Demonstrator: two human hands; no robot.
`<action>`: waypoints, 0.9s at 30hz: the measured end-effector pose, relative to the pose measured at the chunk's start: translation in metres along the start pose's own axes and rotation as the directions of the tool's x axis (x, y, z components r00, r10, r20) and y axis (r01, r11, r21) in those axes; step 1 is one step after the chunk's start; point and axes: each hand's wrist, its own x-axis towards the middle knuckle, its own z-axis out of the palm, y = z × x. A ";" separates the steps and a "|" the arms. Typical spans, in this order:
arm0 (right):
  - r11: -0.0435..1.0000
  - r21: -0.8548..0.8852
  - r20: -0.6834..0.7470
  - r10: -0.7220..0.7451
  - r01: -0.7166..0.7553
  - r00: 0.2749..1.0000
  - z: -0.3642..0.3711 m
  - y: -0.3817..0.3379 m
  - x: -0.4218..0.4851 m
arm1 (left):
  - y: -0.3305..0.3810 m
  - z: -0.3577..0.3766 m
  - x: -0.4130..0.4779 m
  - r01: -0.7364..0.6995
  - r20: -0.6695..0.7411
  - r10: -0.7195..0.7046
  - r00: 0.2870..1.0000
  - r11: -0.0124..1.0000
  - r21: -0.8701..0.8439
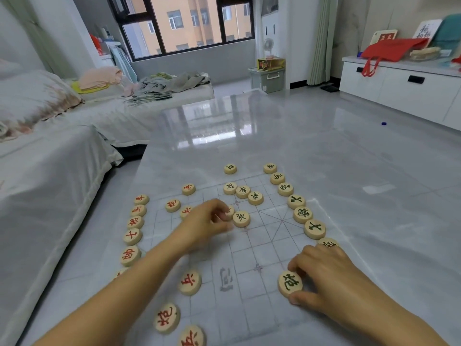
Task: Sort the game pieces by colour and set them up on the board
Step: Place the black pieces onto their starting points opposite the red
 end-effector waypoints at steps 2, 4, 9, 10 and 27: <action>1.000 0.011 -0.014 -0.007 0.007 1.000 -0.001 0.002 0.002 | -0.017 -0.011 0.016 0.068 -0.089 -0.072 0.993 0.996 -0.054; 0.999 0.037 -0.041 0.005 -0.003 0.999 -0.004 0.004 0.004 | -0.029 -0.016 0.031 0.093 -0.135 -0.103 0.985 0.992 -0.083; 0.998 0.058 -0.014 0.039 -0.038 0.999 -0.012 0.003 0.014 | -0.034 -0.015 0.086 0.107 -0.228 -0.108 0.968 0.994 -0.016; 0.997 0.060 -0.010 0.039 -0.038 0.999 -0.012 0.002 0.017 | -0.032 -0.016 0.100 0.090 -0.266 -0.083 0.960 0.996 0.012; 0.994 -0.108 -0.303 -0.060 0.028 0.951 0.004 0.020 0.048 | 0.000 -0.001 0.176 -0.170 0.078 0.175 0.981 0.983 -0.077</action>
